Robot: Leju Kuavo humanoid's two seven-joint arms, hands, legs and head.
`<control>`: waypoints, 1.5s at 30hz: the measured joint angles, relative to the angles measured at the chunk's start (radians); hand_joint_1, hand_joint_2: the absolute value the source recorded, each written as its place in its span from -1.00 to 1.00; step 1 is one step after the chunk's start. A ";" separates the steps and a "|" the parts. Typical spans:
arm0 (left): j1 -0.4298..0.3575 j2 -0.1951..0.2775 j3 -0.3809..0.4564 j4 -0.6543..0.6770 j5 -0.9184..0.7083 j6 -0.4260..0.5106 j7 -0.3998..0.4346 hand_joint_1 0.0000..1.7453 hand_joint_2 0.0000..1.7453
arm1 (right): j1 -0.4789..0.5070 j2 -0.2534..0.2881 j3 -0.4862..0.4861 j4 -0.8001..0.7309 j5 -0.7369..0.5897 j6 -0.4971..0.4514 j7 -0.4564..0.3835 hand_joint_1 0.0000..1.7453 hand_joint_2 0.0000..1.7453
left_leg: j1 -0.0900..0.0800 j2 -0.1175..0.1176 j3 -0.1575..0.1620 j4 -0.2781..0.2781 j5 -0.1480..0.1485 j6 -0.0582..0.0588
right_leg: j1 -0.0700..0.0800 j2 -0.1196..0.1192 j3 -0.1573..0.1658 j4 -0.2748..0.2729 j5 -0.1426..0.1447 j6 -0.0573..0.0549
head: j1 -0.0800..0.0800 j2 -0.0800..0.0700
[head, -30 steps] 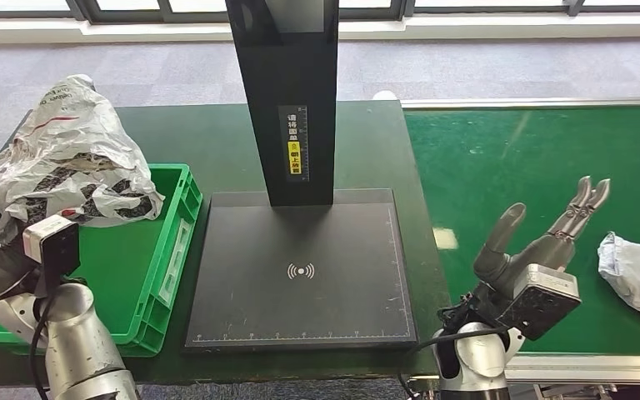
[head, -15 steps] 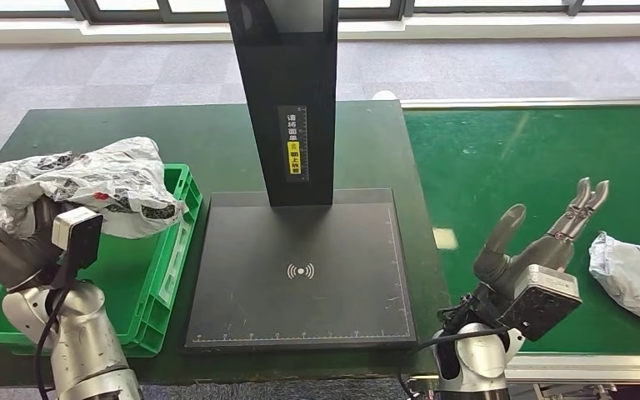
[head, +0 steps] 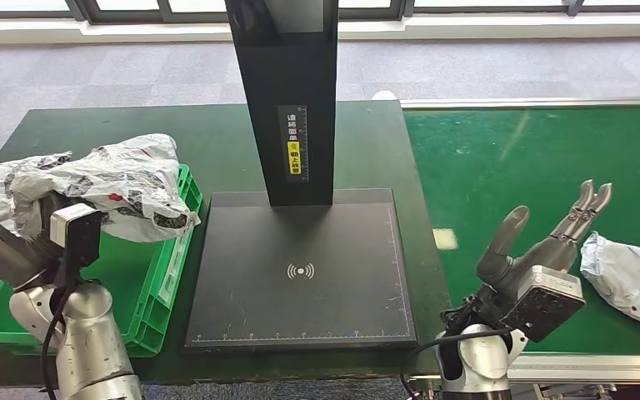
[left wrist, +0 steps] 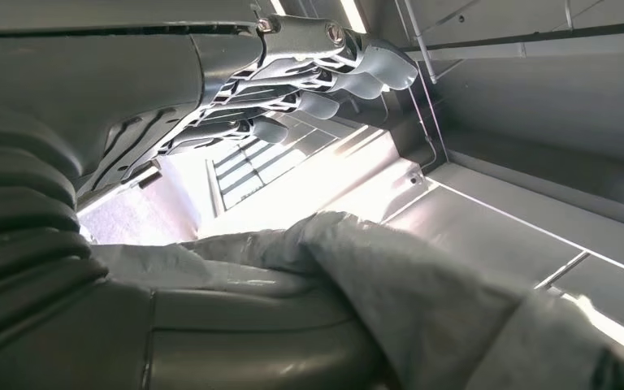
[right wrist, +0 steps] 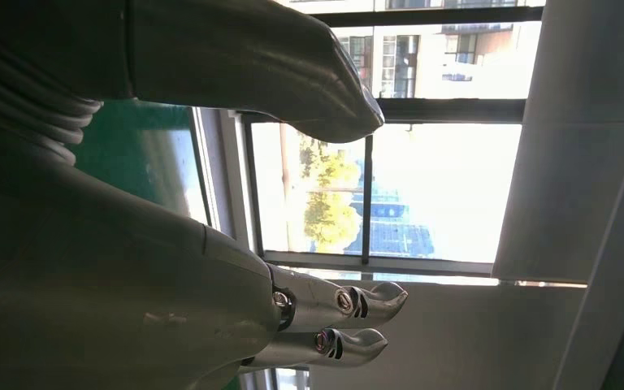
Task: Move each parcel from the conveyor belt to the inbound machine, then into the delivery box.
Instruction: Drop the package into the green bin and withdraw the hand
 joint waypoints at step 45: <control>0.010 0.001 0.047 0.083 -0.050 0.000 0.156 -1.00 1.00 | 0.020 -0.001 -0.074 0.094 0.053 0.071 0.000 -1.00 -1.00 | 0.000 -0.001 0.000 0.000 0.000 0.000 | 0.000 -0.001 0.000 0.000 0.000 0.000 | 0.000 0.000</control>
